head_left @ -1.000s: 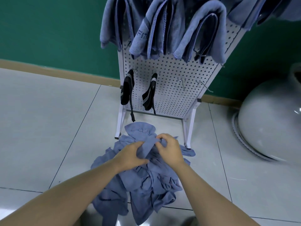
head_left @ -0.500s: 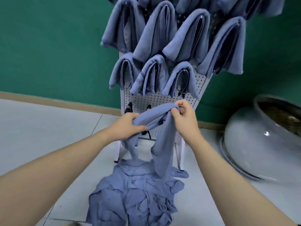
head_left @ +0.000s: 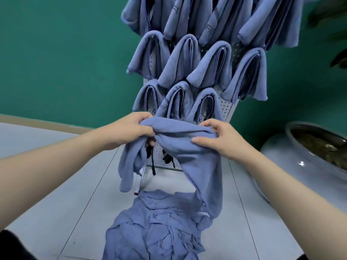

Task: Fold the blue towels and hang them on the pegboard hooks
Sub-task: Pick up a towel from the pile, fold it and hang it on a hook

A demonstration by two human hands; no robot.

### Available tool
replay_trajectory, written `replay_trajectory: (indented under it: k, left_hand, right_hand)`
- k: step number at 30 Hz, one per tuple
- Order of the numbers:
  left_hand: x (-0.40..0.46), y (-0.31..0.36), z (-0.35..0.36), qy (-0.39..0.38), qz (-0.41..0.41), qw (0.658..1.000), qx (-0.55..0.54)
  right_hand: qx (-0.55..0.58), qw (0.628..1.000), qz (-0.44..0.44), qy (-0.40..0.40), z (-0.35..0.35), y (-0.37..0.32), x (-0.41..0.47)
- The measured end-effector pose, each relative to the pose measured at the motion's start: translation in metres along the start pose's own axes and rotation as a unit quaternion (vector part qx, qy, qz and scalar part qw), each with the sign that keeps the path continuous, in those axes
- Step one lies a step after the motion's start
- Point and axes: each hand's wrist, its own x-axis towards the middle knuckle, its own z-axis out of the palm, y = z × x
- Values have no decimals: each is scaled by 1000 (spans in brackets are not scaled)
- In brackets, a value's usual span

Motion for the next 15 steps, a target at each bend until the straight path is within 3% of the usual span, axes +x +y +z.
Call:
replay_trajectory:
  k: [5, 10, 15]
  left_hand:
    - [-8, 2, 6, 20, 44, 998, -45]
    - [-8, -3, 3, 69, 59, 996, -2]
    - [-5, -13, 6, 149, 53, 987, 12]
  right_hand:
    - [-66, 991, 62, -97, 19, 7, -7]
    - [89, 985, 49, -138, 29, 5, -15]
    - [341, 930, 60, -122, 38, -6, -18]
